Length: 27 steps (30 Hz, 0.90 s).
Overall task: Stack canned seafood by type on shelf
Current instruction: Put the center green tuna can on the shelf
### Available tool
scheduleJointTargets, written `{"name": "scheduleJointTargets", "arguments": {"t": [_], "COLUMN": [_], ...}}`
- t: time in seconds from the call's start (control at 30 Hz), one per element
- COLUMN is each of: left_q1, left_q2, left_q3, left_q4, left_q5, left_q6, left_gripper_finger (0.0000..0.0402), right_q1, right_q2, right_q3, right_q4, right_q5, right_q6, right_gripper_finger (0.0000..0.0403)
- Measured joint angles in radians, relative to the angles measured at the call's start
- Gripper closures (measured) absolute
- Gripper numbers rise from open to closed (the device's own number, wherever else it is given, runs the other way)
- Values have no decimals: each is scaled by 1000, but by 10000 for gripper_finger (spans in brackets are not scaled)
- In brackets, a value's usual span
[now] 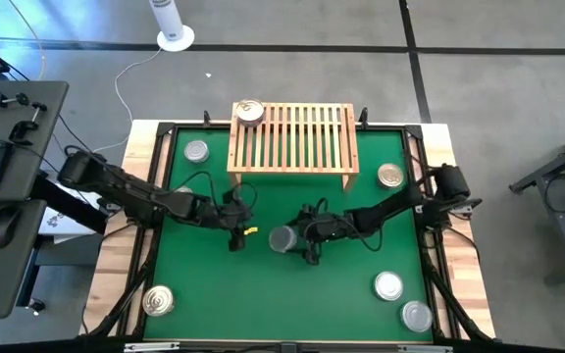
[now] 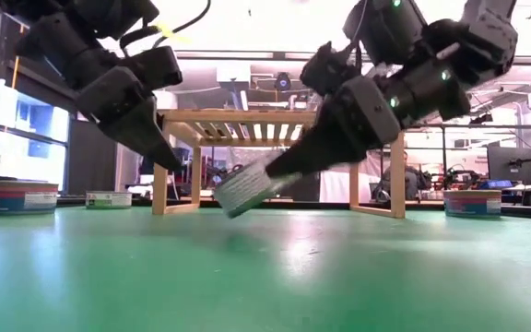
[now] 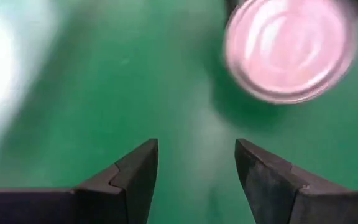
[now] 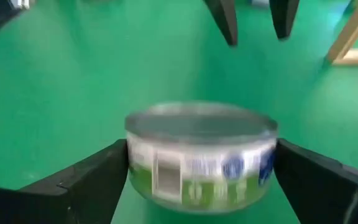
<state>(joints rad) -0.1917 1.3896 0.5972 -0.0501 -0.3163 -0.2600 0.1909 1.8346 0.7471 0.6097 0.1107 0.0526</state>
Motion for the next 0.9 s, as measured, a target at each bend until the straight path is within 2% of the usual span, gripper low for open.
{"name": "scheduleJointTargets", "arguments": {"t": [0.13, 0.4, 0.63, 0.9], "left_q1": [0, -8, -13, -10], "left_q2": [-5, 8, 53, 177], "left_q3": [0, -1, -1, -1], "left_q4": [-10, 7, 185, 352], "left_q5": [-32, -24, 144, 193], "left_q6": [-1, -1, 43, 58], "left_gripper_finger": [200, 200, 200, 200], "right_q1": [0, -1, -1, -3], "right_q2": [-55, -64, -67, -67], "right_q3": [0, 3, 4, 5], "right_q4": [-58, -160, -264, -287], "right_q5": [3, 12, -19, -89], "right_q6": [-9, 7, 19, 52], "right_gripper_finger": [31, 31, 29, 29]}}
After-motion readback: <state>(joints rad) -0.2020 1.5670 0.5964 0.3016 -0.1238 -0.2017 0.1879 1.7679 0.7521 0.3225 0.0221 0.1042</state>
